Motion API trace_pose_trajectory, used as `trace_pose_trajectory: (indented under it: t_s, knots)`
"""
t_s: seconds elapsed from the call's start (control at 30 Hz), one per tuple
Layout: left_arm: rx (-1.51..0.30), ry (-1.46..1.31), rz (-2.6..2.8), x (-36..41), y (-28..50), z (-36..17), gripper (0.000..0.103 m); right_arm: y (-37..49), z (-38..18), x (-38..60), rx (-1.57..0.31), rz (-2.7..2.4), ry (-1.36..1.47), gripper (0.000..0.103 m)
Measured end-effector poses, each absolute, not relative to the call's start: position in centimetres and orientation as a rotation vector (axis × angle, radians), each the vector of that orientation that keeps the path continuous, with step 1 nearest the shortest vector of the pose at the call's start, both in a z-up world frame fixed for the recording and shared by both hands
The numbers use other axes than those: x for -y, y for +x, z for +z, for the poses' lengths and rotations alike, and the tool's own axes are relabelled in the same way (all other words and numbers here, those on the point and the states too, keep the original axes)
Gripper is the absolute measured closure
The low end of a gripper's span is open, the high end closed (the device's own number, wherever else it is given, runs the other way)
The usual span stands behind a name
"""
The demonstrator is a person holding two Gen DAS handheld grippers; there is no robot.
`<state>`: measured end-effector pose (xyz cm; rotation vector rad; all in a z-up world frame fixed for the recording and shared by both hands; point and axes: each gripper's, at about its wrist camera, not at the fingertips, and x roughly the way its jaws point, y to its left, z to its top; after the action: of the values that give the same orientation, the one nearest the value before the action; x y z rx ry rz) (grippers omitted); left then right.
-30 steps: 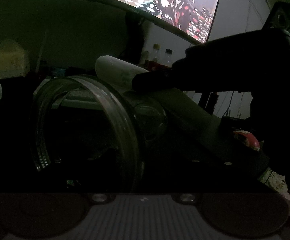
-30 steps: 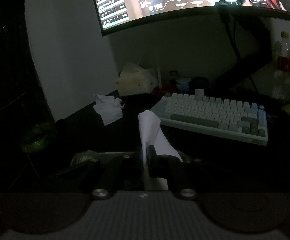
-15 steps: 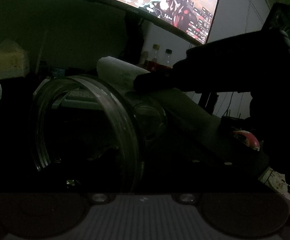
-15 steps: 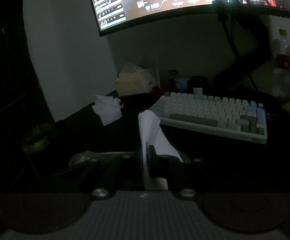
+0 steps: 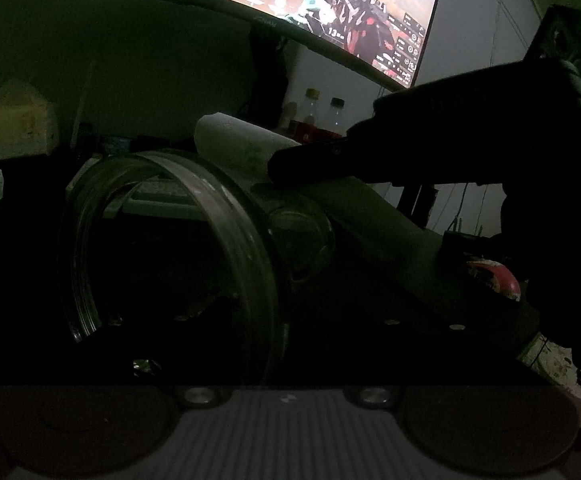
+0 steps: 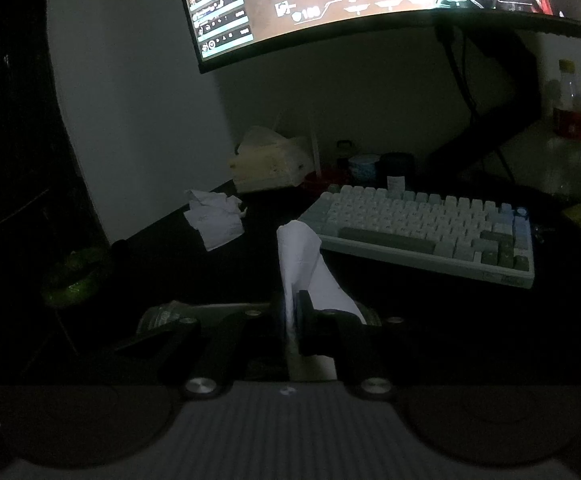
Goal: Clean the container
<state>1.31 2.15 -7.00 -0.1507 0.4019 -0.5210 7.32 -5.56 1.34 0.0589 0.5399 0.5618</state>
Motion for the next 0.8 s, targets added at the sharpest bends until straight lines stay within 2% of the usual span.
trace_pose_trajectory:
  t_s: [0.6,0.7,0.73,0.77,0.8]
  knots:
    - [-0.399,-0.119,-0.543,-4.0,1.4,-7.2,0.045,7.8,2.0,5.4,-0.574,0.657,0.020,0.096]
    - [-0.392,-0.103,-0.538,-4.5,1.3,-7.4,0.053,9.5,1.5,8.1,-0.583,0.533,0.038,0.096]
    - [-0.389,-0.096,-0.533,-4.7,1.2,-7.5,0.062,10.1,1.3,9.1,-0.597,0.490,0.054,0.096]
    - [-0.387,-0.092,-0.529,-5.0,1.2,-7.6,0.076,10.9,1.2,10.1,-0.615,0.450,0.075,0.097]
    - [-0.391,-0.115,-0.547,-5.4,1.4,-7.7,0.079,11.3,1.2,11.1,-0.618,0.433,0.102,0.097]
